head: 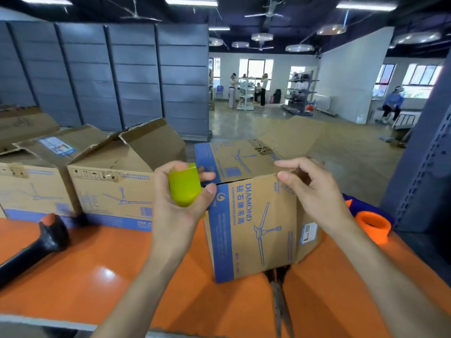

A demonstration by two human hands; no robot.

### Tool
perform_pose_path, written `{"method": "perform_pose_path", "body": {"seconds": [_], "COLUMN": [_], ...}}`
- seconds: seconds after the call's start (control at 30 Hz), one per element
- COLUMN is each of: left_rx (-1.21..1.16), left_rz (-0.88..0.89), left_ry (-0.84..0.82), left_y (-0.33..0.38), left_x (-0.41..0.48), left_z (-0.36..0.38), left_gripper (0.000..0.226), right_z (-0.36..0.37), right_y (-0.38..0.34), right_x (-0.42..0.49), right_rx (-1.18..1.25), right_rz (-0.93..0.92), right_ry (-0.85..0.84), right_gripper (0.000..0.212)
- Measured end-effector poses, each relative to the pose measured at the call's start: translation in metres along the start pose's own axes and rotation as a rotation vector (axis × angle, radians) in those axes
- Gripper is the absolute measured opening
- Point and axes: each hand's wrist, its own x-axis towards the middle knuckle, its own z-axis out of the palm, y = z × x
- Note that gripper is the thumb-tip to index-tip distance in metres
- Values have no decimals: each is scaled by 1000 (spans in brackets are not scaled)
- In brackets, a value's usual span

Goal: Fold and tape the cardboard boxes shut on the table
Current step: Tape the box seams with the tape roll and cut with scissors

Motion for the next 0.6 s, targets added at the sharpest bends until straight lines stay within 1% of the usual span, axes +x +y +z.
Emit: {"method": "perform_pose_path", "body": {"seconds": [0.13, 0.27, 0.4, 0.47, 0.53, 0.6], "left_rx": [-32, -27, -29, -22, -20, -25], "left_rz": [-27, -15, -11, -21, -30, -29], "left_ry": [-2, -14, -60, -77, -72, -63], "left_y": [-6, -12, -17, -18, -20, -22], "left_x": [4, 10, 16, 18, 21, 22], "left_z": [-3, 0, -1, -3, -4, -4], "left_gripper": [44, 45, 47, 49, 49, 50], "right_z": [-2, -8, -12, -12, -11, -10], "right_y": [5, 10, 16, 16, 15, 15], "right_x": [1, 4, 4, 5, 7, 9], "right_rx": [29, 21, -22, -52, -85, -107], "right_rz": [-24, -21, -16, -46, -72, -48], "right_ry": [16, 11, 14, 12, 16, 24], "right_gripper": [20, 22, 19, 21, 22, 23]}}
